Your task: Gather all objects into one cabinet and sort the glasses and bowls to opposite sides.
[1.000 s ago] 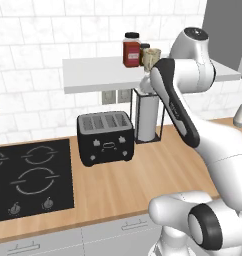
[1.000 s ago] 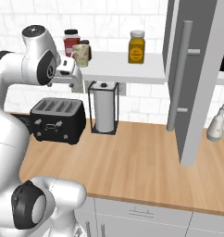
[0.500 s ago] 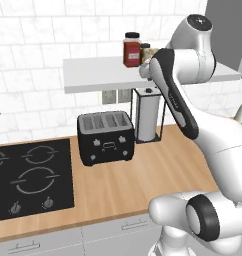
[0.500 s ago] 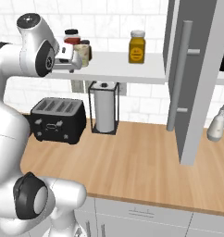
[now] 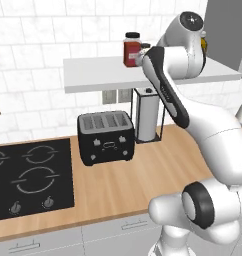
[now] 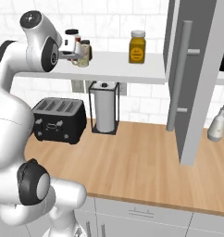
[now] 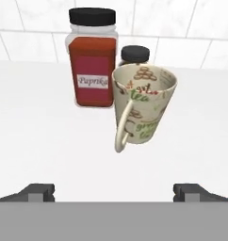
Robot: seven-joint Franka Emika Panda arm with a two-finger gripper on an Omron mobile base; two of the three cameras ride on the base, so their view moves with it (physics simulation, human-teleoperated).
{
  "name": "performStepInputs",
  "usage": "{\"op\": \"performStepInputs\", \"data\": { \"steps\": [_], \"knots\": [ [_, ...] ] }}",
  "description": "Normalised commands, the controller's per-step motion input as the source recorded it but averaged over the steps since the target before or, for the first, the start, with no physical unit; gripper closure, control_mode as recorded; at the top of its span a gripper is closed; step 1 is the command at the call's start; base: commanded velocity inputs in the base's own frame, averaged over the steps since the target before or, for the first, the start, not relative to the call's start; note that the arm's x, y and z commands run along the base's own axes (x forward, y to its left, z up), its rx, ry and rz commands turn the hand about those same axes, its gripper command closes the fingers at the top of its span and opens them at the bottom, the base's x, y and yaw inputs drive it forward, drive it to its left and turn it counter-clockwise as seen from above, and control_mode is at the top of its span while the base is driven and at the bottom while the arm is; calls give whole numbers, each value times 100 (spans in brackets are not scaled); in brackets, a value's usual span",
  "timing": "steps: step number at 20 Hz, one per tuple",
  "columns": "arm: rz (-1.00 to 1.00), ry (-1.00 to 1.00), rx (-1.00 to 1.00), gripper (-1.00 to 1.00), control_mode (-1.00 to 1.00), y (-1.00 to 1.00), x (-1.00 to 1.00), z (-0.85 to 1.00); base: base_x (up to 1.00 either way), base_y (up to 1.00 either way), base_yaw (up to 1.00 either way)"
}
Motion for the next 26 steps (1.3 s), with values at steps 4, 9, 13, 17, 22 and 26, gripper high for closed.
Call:
{"op": "performStepInputs", "data": {
  "steps": [4, 9, 13, 17, 22, 26],
  "knots": [
    [-1, -10, 0, -100, -100, 0, 7, 6, 0, 0, 0],
    [-1, -3, 0, -100, -100, 0, 0, 0, 0, 0, 0],
    [-2, 0, 0, -100, -100, 0, 23, -1, 0, 0, 0],
    [-3, 0, 0, -100, -100, 0, 39, 0, 0, 0, 0],
    [-3, 0, 0, -100, -100, 0, 26, 0, 0, 0, 0],
    [-2, 0, 0, -100, -100, 0, 9, 0, 0, 0, 0]
  ]
}}
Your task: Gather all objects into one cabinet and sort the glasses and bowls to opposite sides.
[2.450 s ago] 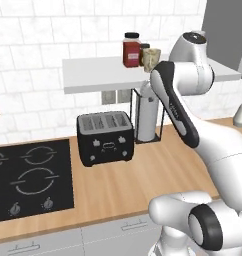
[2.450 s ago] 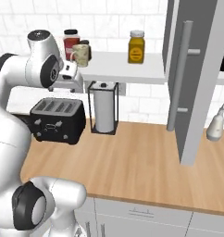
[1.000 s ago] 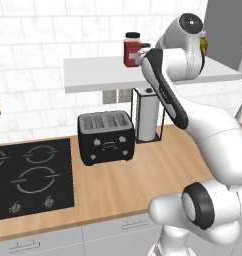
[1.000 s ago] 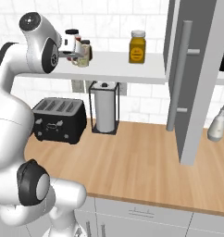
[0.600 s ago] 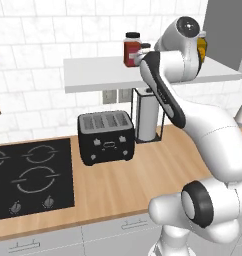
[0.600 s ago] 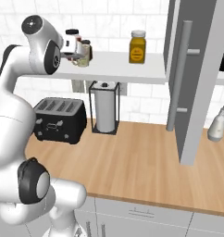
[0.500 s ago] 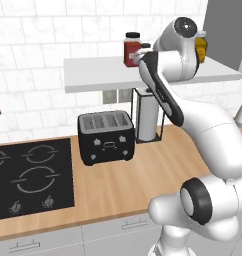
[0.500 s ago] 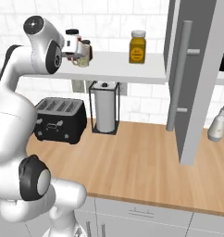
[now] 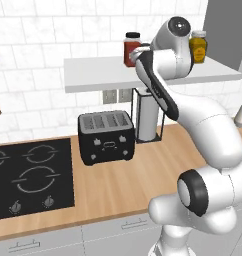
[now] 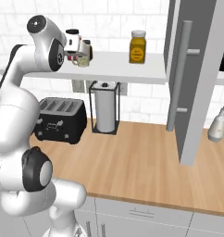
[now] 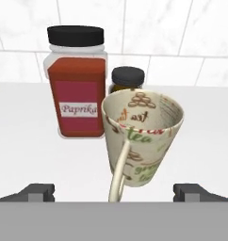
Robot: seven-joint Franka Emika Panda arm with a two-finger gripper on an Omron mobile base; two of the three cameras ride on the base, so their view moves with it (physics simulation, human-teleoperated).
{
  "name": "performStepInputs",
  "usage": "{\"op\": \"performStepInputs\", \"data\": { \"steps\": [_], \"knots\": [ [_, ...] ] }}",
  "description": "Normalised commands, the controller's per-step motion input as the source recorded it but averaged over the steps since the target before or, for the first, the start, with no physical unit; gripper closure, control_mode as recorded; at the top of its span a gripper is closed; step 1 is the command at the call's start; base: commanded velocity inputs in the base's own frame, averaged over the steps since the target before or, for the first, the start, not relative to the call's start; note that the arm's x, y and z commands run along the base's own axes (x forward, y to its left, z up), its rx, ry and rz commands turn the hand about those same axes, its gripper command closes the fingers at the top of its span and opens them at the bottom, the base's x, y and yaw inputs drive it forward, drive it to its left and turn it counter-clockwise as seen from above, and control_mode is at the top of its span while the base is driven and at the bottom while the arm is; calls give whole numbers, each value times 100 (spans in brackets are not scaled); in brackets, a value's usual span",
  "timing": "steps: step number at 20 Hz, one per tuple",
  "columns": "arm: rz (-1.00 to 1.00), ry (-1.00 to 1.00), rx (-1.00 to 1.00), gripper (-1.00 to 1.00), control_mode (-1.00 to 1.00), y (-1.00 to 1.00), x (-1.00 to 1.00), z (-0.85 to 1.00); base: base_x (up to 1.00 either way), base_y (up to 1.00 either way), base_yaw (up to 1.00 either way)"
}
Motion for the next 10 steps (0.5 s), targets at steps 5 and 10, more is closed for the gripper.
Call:
{"op": "performStepInputs", "data": {
  "steps": [5, 10],
  "knots": [
    [0, 0, 0, -100, -100, -1, 4, -7, 0, 0, 0],
    [0, 0, 0, -100, -100, -6, 18, -22, 0, 0, 0]
  ]
}}
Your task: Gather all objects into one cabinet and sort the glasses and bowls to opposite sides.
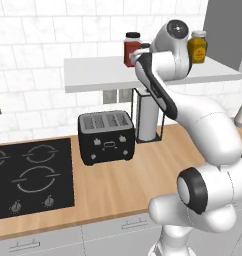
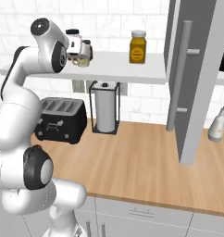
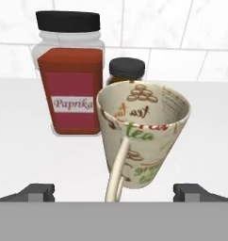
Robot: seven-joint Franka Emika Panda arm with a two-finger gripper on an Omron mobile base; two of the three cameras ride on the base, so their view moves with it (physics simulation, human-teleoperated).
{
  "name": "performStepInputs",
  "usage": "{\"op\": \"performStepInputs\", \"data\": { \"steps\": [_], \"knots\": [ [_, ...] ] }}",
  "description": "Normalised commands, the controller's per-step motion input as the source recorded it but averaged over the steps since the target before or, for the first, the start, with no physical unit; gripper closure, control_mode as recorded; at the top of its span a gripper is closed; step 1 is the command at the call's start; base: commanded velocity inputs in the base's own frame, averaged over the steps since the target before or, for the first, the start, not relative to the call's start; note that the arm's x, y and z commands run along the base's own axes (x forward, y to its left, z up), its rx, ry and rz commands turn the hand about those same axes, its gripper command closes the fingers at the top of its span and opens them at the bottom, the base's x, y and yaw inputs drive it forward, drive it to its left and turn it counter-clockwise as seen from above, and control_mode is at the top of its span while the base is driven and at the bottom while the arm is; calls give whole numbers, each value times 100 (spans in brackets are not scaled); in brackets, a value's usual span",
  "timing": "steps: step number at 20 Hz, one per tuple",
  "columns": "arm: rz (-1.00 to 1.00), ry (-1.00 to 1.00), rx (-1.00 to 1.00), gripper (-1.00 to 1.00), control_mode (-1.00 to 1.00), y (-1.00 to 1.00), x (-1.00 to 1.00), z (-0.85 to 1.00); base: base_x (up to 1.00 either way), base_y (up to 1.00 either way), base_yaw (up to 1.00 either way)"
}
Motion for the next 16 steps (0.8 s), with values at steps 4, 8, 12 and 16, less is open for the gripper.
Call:
{"op": "performStepInputs", "data": {
  "steps": [4, 8, 12, 16],
  "knots": [
    [0, 0, 0, -100, -100, -1, 19, -10, 0, 0, 0],
    [0, 0, 0, -100, -100, 0, 19, -3, 0, 0, 0],
    [0, 0, 0, 100, -100, 0, 11, -14, 0, 0, 0],
    [-1, 0, 1, 100, -100, -13, 15, -5, 0, 0, 0]
  ]
}}
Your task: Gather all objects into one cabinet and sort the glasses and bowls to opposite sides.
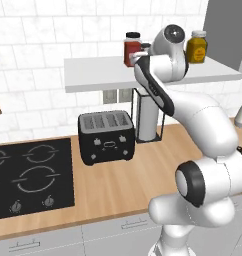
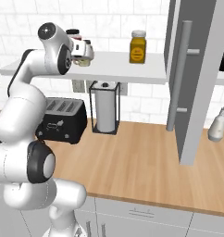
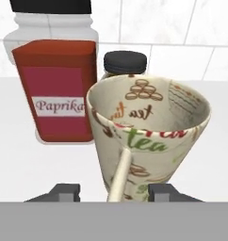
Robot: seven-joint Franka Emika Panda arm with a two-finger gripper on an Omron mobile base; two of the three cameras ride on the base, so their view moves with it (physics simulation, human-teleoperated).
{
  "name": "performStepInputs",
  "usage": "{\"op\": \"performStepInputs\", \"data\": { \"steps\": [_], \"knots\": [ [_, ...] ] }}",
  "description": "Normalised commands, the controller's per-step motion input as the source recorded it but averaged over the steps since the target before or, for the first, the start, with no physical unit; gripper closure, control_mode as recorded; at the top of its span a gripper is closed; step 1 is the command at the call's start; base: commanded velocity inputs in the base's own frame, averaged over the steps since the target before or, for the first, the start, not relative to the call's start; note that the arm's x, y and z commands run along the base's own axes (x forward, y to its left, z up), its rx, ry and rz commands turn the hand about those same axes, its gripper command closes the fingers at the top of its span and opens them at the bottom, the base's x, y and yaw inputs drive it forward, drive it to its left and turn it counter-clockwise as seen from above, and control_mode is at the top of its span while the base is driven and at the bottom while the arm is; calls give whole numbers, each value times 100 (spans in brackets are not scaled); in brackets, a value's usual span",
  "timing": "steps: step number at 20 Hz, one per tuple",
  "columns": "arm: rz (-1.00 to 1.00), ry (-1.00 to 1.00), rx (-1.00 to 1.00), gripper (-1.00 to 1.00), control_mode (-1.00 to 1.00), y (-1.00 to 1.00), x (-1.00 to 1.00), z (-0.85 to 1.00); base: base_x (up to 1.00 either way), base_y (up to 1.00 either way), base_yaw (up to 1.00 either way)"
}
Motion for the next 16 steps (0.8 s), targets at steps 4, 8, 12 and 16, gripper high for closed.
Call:
{"op": "performStepInputs", "data": {
  "steps": [4, 8, 12, 16],
  "knots": [
    [-3, 0, 0, 100, -100, -9, 21, -3, 0, 0, 0],
    [-5, 0, 0, 100, -100, 0, 18, -4, 0, 0, 0],
    [-1, -3, 2, 100, -100, 0, -7, 2, 0, 0, 0],
    [0, -1, 17, 100, -100, -11, -72, 24, 0, 0, 0]
  ]
}}
